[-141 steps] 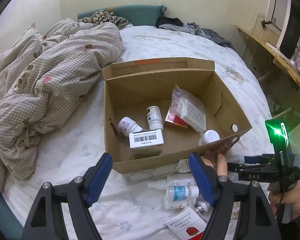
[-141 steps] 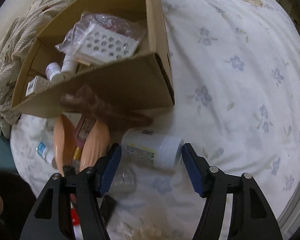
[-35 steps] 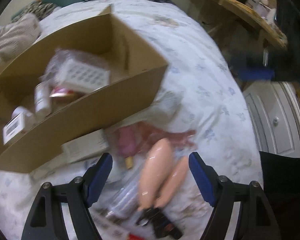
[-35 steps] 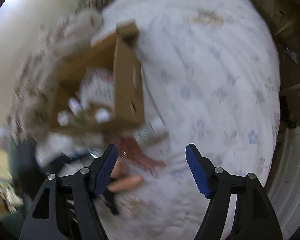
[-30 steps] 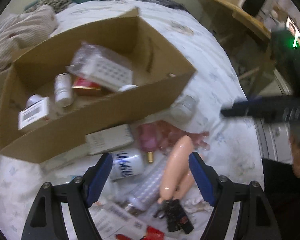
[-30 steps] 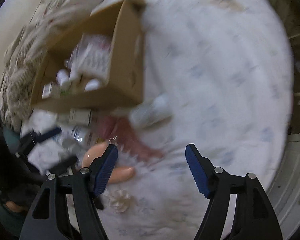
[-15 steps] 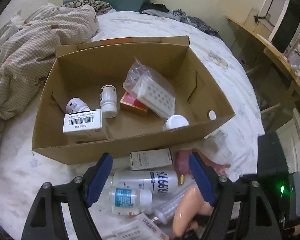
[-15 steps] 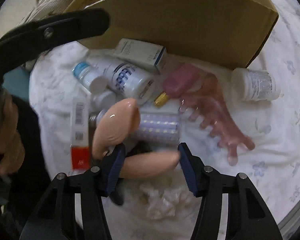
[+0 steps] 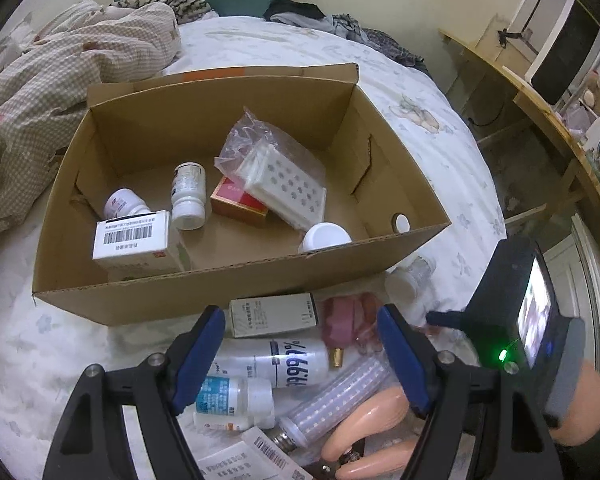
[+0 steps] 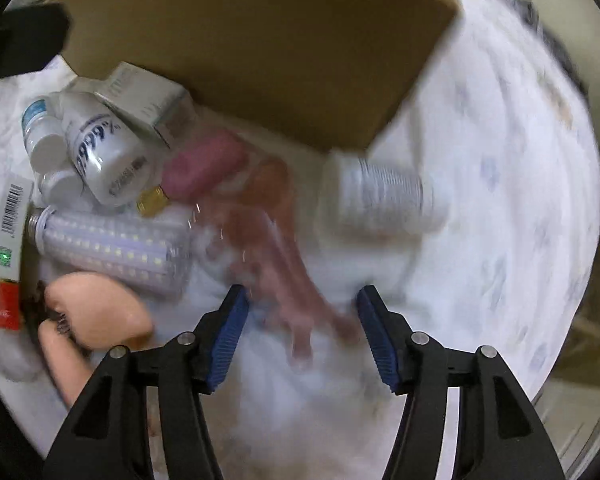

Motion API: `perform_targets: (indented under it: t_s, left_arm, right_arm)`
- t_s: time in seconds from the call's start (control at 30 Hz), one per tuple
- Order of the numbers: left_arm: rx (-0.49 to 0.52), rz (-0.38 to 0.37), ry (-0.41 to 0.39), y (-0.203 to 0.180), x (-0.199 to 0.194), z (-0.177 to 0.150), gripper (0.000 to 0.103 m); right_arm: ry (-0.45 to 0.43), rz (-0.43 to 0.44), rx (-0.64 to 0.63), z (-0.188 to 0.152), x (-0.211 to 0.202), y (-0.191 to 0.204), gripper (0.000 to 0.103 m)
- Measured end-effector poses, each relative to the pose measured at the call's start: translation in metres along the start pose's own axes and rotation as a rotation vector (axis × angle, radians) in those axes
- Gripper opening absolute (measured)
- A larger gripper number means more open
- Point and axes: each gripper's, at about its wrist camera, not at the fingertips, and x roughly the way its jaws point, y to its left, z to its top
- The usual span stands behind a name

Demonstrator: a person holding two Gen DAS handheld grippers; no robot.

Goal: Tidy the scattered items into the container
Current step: 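Grasp the pink comb-shaped toy with the right gripper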

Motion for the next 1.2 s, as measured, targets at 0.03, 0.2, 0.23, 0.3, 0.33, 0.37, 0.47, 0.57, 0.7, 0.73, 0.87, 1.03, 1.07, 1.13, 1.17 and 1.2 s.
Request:
perform_targets:
  t_s: [0.03,0.2,0.23,0.3,0.33,0.37,0.47,0.57,0.7,0.73,0.87,1.03,1.07,1.13,1.17,1.2]
  left_arm:
    - [-0.007,-0.001,0.0,0.002,0.0,0.0,0.079]
    - [-0.075,-0.049,0.021,0.015,0.0,0.0,0.079]
    - [-0.096,-0.076,0.026,0.018,0.0,-0.001,0.079]
    - [-0.124,-0.134,0.031,0.02,-0.002,0.0,0.079]
    - [-0.133,-0.166,0.031,0.02,-0.003,0.0,0.079]
    - [-0.137,-0.205,0.03,0.018,-0.004,0.0,0.079]
    - [-0.142,-0.276,0.032,0.014,-0.005,0.0,0.079]
    - [-0.127,-0.24,0.031,0.01,-0.004,-0.002,0.079]
    - [-0.145,-0.228,0.042,0.014,0.0,-0.002,0.079]
    - [-0.149,-0.227,0.043,0.015,0.0,-0.002,0.079]
    - [-0.145,-0.222,0.047,0.013,0.004,-0.002,0.079]
    - [-0.14,-0.227,0.052,0.011,0.006,-0.001,0.079]
    - [-0.14,-0.228,0.052,0.011,0.006,-0.001,0.079]
    - [-0.139,-0.227,0.051,0.011,0.007,-0.001,0.079]
    - [-0.139,-0.227,0.051,0.011,0.007,-0.001,0.079]
    - [-0.139,-0.229,0.053,0.011,0.008,-0.001,0.079]
  right_arm:
    - [-0.006,0.021,0.003,0.0,-0.003,-0.002,0.038]
    - [-0.047,0.142,0.093,-0.008,-0.027,-0.023,0.028]
    - [-0.063,0.185,0.13,-0.012,-0.035,-0.032,0.026]
    - [-0.107,0.274,0.204,-0.018,-0.051,-0.049,0.011]
    - [-0.13,0.317,0.241,-0.021,-0.059,-0.057,0.009]
    - [-0.154,0.348,0.272,-0.024,-0.066,-0.065,0.006]
    - [-0.179,0.359,0.326,-0.03,-0.077,-0.083,0.004]
    - [-0.122,0.37,0.359,-0.033,-0.066,-0.076,0.004]
    - [-0.045,0.317,0.373,-0.026,-0.051,-0.063,0.011]
    - [-0.028,0.302,0.375,-0.025,-0.048,-0.063,0.018]
    - [0.023,0.269,0.35,-0.028,-0.042,-0.059,0.072]
    - [0.136,0.14,0.145,-0.031,-0.023,-0.018,0.069]
    - [0.17,0.082,0.104,-0.035,-0.013,-0.01,0.069]
    - [0.148,0.023,0.076,-0.034,-0.01,0.0,0.068]
    - [0.122,0.025,0.076,-0.031,-0.014,0.001,0.048]
    - [0.099,0.045,0.106,-0.028,-0.018,-0.005,0.032]
